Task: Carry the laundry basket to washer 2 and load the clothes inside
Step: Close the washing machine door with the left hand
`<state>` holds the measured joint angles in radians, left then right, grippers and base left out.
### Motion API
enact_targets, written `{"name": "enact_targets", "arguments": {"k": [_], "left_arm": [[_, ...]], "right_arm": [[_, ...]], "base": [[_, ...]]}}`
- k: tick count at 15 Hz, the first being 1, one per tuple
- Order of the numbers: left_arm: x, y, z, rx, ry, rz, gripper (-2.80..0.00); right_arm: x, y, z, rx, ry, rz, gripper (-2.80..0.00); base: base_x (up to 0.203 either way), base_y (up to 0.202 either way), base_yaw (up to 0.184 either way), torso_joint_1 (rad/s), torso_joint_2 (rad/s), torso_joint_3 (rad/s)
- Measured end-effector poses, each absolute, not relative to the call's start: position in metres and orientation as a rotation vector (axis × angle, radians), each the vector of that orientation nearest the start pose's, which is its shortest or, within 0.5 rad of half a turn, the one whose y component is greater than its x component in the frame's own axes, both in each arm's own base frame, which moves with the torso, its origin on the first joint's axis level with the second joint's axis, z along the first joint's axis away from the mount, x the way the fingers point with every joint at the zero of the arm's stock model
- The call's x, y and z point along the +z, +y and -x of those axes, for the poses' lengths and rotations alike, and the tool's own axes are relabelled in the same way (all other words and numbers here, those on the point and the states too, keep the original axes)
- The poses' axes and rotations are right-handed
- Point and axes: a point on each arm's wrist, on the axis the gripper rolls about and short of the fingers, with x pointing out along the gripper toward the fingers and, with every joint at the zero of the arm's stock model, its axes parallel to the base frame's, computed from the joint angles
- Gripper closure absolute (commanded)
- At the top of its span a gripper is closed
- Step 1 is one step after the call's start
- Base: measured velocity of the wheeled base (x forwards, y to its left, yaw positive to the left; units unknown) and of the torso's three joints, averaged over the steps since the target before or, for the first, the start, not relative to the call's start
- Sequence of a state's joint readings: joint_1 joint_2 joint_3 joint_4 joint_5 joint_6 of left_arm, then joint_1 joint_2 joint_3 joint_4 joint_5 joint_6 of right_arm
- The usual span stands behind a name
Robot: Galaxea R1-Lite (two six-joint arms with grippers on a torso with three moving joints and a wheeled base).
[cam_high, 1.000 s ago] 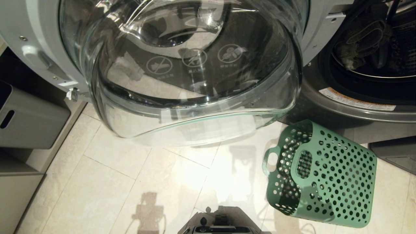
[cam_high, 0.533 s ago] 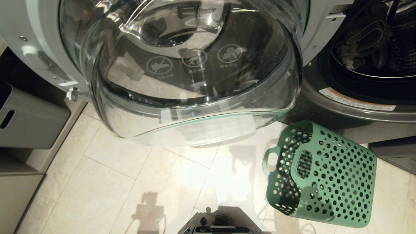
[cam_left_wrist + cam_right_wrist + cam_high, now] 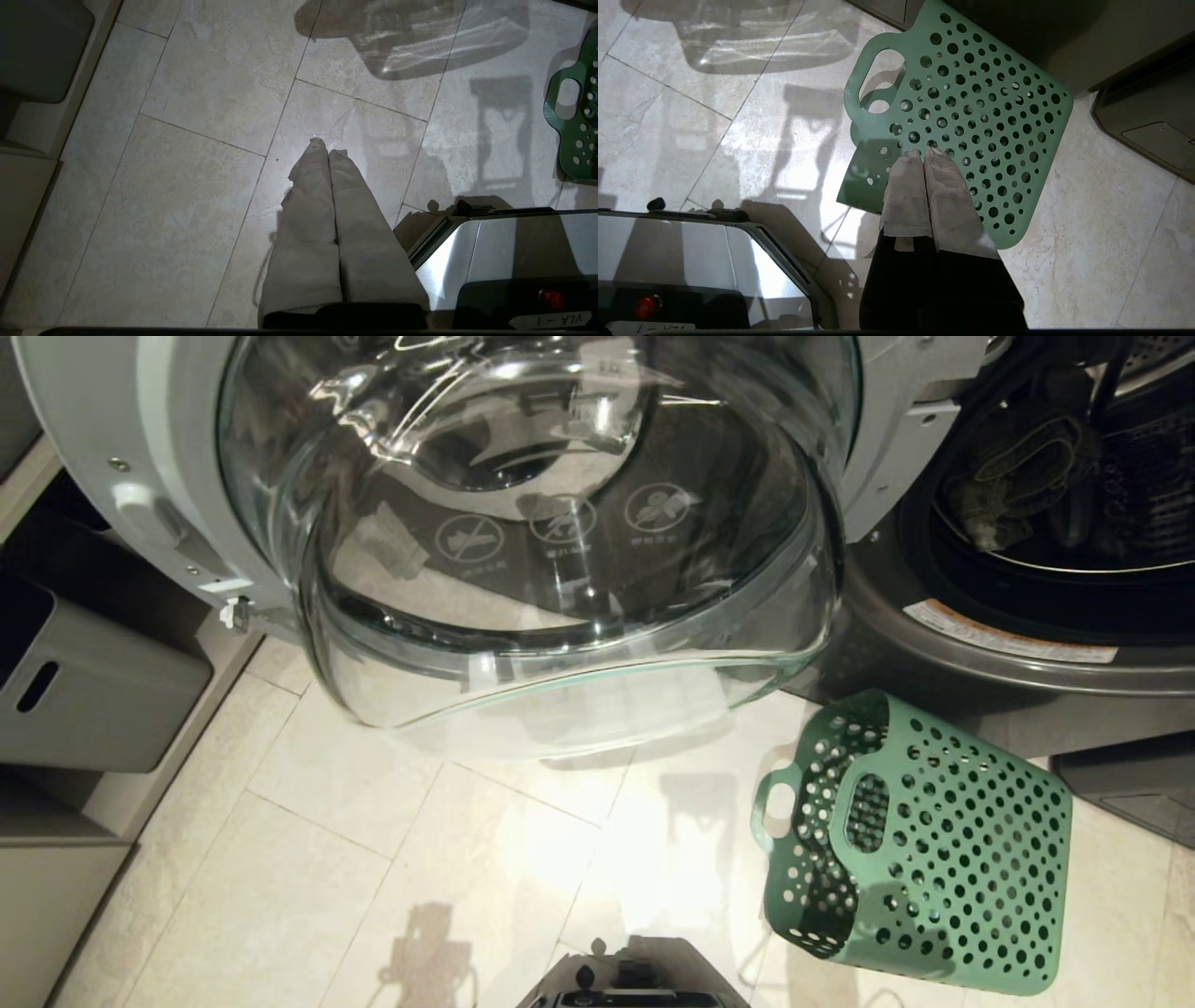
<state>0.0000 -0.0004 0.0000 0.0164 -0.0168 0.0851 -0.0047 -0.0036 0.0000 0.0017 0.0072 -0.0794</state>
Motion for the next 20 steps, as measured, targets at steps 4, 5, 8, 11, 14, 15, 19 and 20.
{"name": "enact_targets", "arguments": {"k": [4,5,8,11,14,15,19,20], "left_arm": [[0.0738,-0.0004,0.0228,-0.017,0.015,-0.086,0.00],[0.0738,-0.0004,0.0228,-0.017,0.015,-0.086,0.00],[0.0738,-0.0004,0.0228,-0.017,0.015,-0.086,0.00],[0.0738,-0.0004,0.0228,-0.017,0.015,-0.086,0.00],[0.0738,-0.0004,0.0228,-0.017,0.015,-0.086,0.00],[0.0737,-0.0004,0.0228,-0.018,0.016,-0.086,0.00],[0.0737,-0.0004,0.0229,-0.020,0.016,-0.087,0.00],[0.0737,-0.0004,0.0229,-0.020,0.016,-0.087,0.00]], "right_arm": [[0.0752,0.0003,0.0230,0.002,-0.002,0.080,0.00],[0.0752,0.0003,0.0230,0.003,-0.001,0.078,0.00],[0.0752,0.0003,0.0230,0.003,-0.001,0.075,0.00],[0.0753,0.0003,0.0230,0.003,-0.001,0.075,0.00],[0.0753,0.0003,0.0230,0.003,-0.001,0.074,0.00],[0.0753,0.0003,0.0229,0.003,0.000,0.074,0.00],[0.0753,0.0003,0.0229,0.003,0.000,0.074,0.00],[0.0753,0.0003,0.0229,0.003,0.000,0.074,0.00]], "base": [[0.000,0.000,0.000,0.001,0.00,0.200],[0.000,0.000,0.000,0.007,-0.01,0.207],[0.000,0.000,0.000,0.000,0.00,0.197],[0.000,0.000,0.000,0.001,0.00,0.203],[0.000,0.000,0.000,0.003,0.00,0.204],[0.000,0.000,0.000,0.010,0.01,0.199],[0.000,0.000,0.000,0.003,0.00,0.207],[0.000,0.000,0.000,0.000,0.00,0.203]]}}
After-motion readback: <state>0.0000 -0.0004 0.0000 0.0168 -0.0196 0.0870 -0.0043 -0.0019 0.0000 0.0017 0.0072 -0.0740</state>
